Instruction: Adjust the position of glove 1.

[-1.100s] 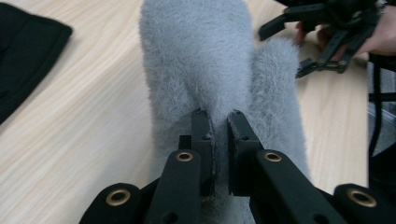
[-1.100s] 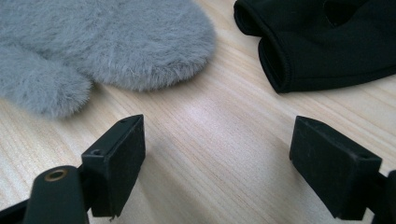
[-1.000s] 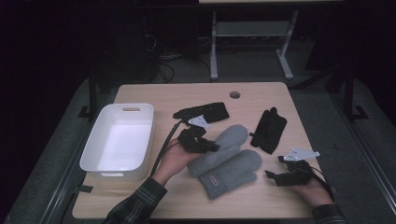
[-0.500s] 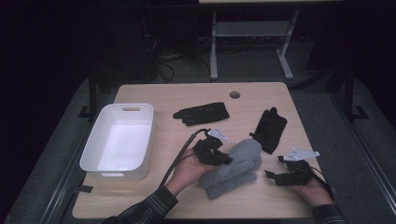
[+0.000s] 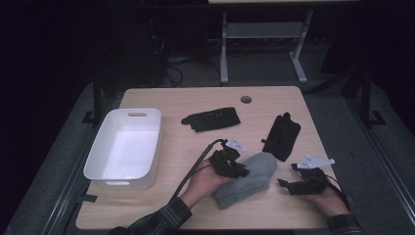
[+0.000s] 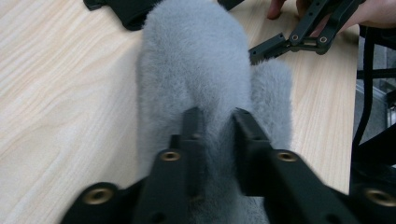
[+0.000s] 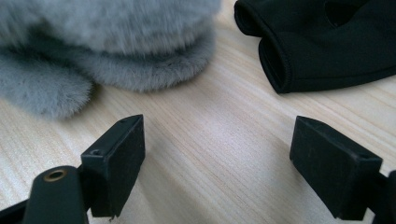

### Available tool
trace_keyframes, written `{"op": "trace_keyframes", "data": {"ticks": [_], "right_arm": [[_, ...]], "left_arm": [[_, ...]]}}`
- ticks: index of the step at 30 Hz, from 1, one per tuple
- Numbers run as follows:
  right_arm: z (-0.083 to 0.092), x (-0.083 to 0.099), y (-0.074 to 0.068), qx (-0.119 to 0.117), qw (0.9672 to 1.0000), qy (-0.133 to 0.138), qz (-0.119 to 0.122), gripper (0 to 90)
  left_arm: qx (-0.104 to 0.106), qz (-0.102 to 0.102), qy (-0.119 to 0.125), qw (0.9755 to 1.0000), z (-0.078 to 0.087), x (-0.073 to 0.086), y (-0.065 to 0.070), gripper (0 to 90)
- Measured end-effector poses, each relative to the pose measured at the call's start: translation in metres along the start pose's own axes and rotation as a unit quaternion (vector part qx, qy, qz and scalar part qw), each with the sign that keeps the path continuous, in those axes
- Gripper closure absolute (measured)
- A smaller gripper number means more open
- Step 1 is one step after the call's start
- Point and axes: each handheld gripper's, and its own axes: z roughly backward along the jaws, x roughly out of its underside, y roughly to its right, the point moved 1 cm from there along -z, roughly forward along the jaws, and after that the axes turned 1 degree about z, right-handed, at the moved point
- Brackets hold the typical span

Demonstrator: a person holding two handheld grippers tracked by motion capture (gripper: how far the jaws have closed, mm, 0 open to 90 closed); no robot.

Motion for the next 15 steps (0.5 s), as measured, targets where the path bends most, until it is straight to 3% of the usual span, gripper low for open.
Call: {"op": "trace_keyframes", "data": {"ticks": [6,9,15], "right_arm": [[0.000,0.000,0.000,0.000,1.0000,0.001,0.001,17.9],[0.000,0.000,0.000,0.000,1.0000,0.000,0.001,17.9],[0.000,0.000,0.000,0.000,1.0000,0.000,0.001,17.9]], "left_arm": [[-0.001,-0.003,0.034,0.9994,0.015,-0.004,-0.004,55.2],[-0.011,-0.003,0.038,0.9992,0.027,-0.001,-0.012,54.5],[-0.031,0.010,0.041,0.9986,0.049,0.012,-0.032,63.5]]}}
